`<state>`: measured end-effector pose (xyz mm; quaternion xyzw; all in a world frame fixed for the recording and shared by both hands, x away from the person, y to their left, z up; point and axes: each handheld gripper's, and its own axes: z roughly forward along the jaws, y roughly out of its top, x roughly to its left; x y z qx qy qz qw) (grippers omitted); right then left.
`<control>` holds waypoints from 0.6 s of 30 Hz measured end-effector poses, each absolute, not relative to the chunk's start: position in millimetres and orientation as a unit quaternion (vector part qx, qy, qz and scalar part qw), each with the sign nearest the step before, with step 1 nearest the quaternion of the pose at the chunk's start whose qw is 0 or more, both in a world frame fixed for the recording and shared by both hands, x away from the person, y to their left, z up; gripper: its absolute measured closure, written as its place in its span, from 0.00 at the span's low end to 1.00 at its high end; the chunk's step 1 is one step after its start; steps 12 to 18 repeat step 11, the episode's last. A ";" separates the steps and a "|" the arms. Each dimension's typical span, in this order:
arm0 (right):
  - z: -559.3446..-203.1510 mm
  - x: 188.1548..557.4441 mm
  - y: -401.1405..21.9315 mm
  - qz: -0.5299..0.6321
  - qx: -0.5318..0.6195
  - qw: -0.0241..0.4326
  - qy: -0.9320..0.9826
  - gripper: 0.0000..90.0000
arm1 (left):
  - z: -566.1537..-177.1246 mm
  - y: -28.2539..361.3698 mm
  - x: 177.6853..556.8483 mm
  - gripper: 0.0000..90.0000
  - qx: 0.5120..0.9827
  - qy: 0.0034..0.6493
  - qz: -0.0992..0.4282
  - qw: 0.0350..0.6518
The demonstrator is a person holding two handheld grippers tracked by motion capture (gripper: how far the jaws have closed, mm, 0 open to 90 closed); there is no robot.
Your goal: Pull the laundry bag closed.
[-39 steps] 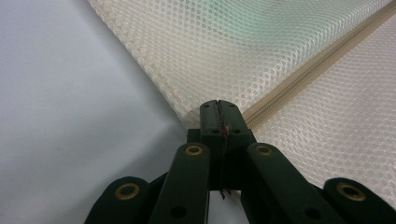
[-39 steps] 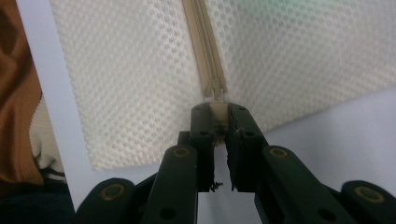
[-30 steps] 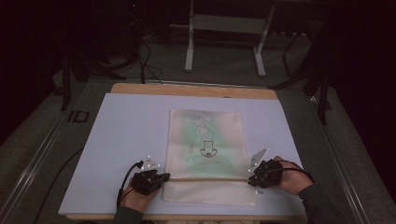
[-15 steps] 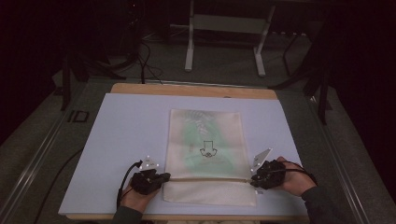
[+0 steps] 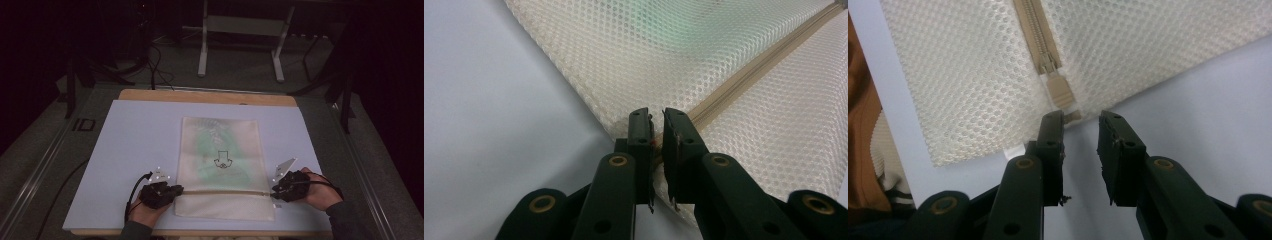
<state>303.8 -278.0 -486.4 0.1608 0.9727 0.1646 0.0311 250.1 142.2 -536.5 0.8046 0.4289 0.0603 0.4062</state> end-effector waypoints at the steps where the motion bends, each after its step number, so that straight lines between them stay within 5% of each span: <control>1: -486.7 303.7 -278.8 0.167 0.164 0.031 0.972 0.80 | -536.5 142.4 250.0 0.90 0.804 0.429 0.060 0.407; 18: -482.6 301.0 -291.3 0.192 0.191 0.054 0.961 0.76 | -531.2 149.3 248.0 0.86 0.799 0.432 0.082 0.411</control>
